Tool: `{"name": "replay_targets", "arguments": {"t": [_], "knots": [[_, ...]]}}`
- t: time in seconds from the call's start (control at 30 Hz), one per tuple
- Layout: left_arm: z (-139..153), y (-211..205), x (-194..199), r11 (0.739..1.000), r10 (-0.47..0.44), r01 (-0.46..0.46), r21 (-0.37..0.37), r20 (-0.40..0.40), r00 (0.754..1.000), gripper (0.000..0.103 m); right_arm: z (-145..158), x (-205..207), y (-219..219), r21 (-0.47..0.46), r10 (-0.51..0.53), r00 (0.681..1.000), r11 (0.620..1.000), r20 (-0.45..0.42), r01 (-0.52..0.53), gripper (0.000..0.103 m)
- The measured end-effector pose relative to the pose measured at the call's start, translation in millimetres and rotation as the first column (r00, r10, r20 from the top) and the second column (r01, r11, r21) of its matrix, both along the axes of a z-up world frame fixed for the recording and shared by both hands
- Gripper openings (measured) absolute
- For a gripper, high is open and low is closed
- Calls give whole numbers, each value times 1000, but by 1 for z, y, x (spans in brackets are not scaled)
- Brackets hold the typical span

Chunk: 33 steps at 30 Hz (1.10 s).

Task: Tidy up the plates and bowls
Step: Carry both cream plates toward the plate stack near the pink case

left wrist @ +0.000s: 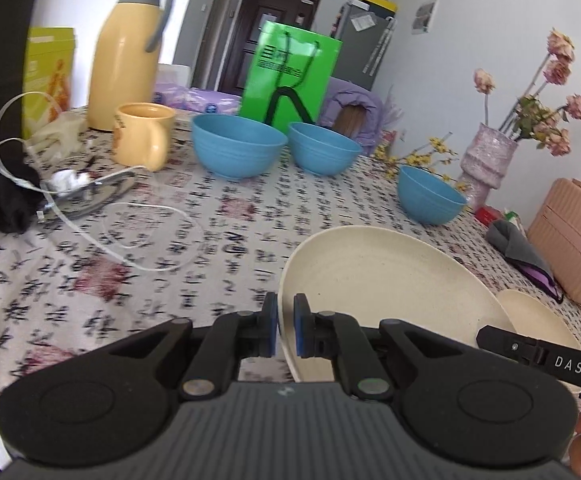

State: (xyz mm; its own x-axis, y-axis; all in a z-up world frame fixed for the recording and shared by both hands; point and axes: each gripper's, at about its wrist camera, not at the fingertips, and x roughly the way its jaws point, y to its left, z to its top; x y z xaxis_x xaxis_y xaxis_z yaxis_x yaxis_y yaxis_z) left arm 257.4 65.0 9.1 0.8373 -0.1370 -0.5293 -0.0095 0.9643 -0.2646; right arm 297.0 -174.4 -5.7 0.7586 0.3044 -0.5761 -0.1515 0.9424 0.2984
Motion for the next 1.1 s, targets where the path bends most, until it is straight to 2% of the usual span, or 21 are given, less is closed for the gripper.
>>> {"name": "replay_targets", "arguments": {"t": [0.33,0.7,0.87,1.1], "knots": [[5,-101,30,988,-155,155,3,5,988,8,9,4,-98,-32,-129,992,991,18,129,13],[-11,-207,58,967,-255,256,10,-47,966,10,5,20,-203,-115,-208,978,971,16,209,14],[-17,-236,61,959,-273,276,68,-57,960,11,-5,26,-229,-134,-229,974,965,6,227,15],[-17,-248,55,950,-274,279,141,-54,960,11,-16,29,-230,-206,-209,978,956,17,208,19]]}}
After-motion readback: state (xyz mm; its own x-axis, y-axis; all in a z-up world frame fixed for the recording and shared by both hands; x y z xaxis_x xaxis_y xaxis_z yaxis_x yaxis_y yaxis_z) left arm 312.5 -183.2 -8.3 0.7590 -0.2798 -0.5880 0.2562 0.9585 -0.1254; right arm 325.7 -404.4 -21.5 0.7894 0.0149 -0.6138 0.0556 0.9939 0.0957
